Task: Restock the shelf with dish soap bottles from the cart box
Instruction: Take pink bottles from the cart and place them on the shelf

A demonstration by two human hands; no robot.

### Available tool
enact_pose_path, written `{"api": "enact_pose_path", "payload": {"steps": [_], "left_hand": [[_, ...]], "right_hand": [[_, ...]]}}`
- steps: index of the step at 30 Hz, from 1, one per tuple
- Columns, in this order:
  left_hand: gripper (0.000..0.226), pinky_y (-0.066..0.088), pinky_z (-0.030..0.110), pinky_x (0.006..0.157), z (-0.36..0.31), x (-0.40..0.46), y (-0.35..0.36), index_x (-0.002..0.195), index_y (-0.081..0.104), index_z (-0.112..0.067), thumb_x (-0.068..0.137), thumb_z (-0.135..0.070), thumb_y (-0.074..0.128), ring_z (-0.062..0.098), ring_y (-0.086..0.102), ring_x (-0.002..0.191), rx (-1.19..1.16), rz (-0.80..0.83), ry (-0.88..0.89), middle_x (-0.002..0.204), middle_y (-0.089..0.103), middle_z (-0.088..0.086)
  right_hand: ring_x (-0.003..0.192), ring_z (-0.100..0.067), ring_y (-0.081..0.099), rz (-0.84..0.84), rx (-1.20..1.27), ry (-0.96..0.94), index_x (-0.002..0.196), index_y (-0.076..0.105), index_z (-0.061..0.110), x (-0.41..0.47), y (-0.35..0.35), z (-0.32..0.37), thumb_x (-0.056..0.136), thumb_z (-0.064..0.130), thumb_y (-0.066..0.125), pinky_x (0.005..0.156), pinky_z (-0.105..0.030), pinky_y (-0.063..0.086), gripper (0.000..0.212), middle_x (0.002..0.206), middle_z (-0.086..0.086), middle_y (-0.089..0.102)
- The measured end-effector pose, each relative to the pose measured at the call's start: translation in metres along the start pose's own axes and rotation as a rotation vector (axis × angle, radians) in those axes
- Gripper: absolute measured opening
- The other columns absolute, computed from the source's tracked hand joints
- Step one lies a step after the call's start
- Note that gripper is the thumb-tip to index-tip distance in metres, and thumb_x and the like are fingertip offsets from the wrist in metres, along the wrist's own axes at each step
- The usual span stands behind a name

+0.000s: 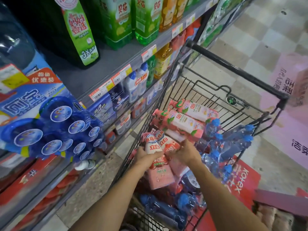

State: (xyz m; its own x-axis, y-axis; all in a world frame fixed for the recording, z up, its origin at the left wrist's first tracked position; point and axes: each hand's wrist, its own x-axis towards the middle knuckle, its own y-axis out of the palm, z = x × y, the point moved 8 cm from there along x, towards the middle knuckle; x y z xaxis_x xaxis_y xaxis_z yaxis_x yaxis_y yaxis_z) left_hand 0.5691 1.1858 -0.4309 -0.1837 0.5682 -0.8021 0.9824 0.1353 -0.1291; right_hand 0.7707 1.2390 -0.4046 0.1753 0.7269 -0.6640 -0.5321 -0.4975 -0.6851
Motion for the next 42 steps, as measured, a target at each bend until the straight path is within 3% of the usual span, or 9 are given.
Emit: {"api": "enact_pose_path", "payload": {"steps": [5,9,13,16,24,28,33,37,42], "left_hand": [[0.063,0.058,0.033,0.073,-0.017,-0.051,-0.029,0.096,0.049,-0.022,0.053,-0.019,0.096,0.015,0.067,0.079,0.062,-0.125,0.263,0.092,0.069,0.000],[0.059,0.046,0.008,0.050,-0.021,-0.104,-0.046,0.101,0.049,-0.014,0.061,-0.002,0.091,0.004,0.061,0.069,0.038,-0.123,0.408,0.087,0.066,-0.003],[0.061,0.054,0.016,0.059,-0.006,-0.161,-0.073,0.103,0.050,-0.017,0.060,0.002,0.090,0.007,0.067,0.076,-0.041,-0.160,0.510,0.095,0.070,-0.001],[0.065,0.059,0.027,0.070,0.016,-0.203,-0.106,0.103,0.052,-0.023,0.058,0.002,0.091,0.009,0.071,0.080,-0.105,-0.233,0.578,0.098,0.073,0.001],[0.060,0.052,0.015,0.060,0.088,-0.326,-0.208,0.103,0.061,-0.019,0.059,0.011,0.086,0.001,0.071,0.074,-0.264,-0.434,0.683,0.088,0.076,-0.009],[0.063,0.055,0.017,0.065,0.123,-0.378,-0.261,0.104,0.063,-0.023,0.057,0.012,0.086,0.003,0.072,0.079,-0.324,-0.558,0.725,0.092,0.077,-0.011],[0.073,0.058,0.023,0.072,0.184,-0.454,-0.336,0.111,0.065,-0.023,0.044,-0.011,0.094,0.007,0.072,0.086,-0.489,-0.758,0.779,0.100,0.077,-0.006],[0.065,0.059,0.023,0.071,0.254,-0.529,-0.403,0.110,0.066,-0.030,0.064,0.013,0.081,0.003,0.070,0.082,-0.501,-0.963,0.813,0.095,0.077,-0.011],[0.067,0.059,0.030,0.079,0.354,-0.619,-0.483,0.106,0.072,-0.039,0.050,-0.010,0.095,0.013,0.070,0.093,-0.566,-1.115,0.824,0.106,0.076,-0.004]], "right_hand": [[0.086,-0.015,0.069,-0.125,0.364,-0.132,0.123,0.056,0.028,-0.064,-0.003,-0.025,0.066,0.052,0.088,0.073,-0.031,0.055,0.069,0.106,0.006,0.069],[0.084,-0.011,0.071,-0.159,0.494,-0.247,0.111,0.060,0.038,-0.103,-0.006,-0.022,0.060,0.055,0.089,0.075,-0.034,0.058,0.061,0.096,0.013,0.070],[0.073,-0.003,0.072,-0.053,0.729,-0.406,0.111,0.072,0.015,-0.148,0.005,-0.009,0.073,0.023,0.089,0.061,-0.023,0.057,0.042,0.086,0.007,0.077],[0.080,-0.019,0.074,0.026,0.841,-0.521,0.101,0.073,0.023,-0.187,0.019,0.003,0.075,0.010,0.086,0.072,-0.039,0.061,0.032,0.086,0.004,0.079],[0.095,-0.026,0.072,0.295,0.878,-0.850,0.118,0.062,0.011,-0.295,0.069,0.065,0.063,0.013,0.093,0.085,-0.045,0.059,0.063,0.106,-0.009,0.076],[0.087,-0.011,0.073,0.420,0.847,-0.957,0.113,0.060,0.015,-0.348,0.103,0.114,0.065,0.000,0.090,0.073,-0.023,0.057,0.058,0.100,-0.004,0.076],[0.091,-0.015,0.072,0.619,0.744,-1.097,0.112,0.061,0.015,-0.441,0.170,0.177,0.056,0.005,0.092,0.079,-0.027,0.056,0.064,0.104,-0.002,0.076],[0.086,-0.006,0.072,0.818,0.668,-1.169,0.107,0.061,0.018,-0.542,0.242,0.215,0.062,-0.009,0.084,0.073,-0.020,0.055,0.058,0.097,0.009,0.077],[0.092,-0.010,0.072,0.995,0.568,-1.219,0.111,0.062,0.018,-0.674,0.341,0.238,0.053,0.006,0.086,0.074,-0.022,0.056,0.063,0.102,0.005,0.077]]}}
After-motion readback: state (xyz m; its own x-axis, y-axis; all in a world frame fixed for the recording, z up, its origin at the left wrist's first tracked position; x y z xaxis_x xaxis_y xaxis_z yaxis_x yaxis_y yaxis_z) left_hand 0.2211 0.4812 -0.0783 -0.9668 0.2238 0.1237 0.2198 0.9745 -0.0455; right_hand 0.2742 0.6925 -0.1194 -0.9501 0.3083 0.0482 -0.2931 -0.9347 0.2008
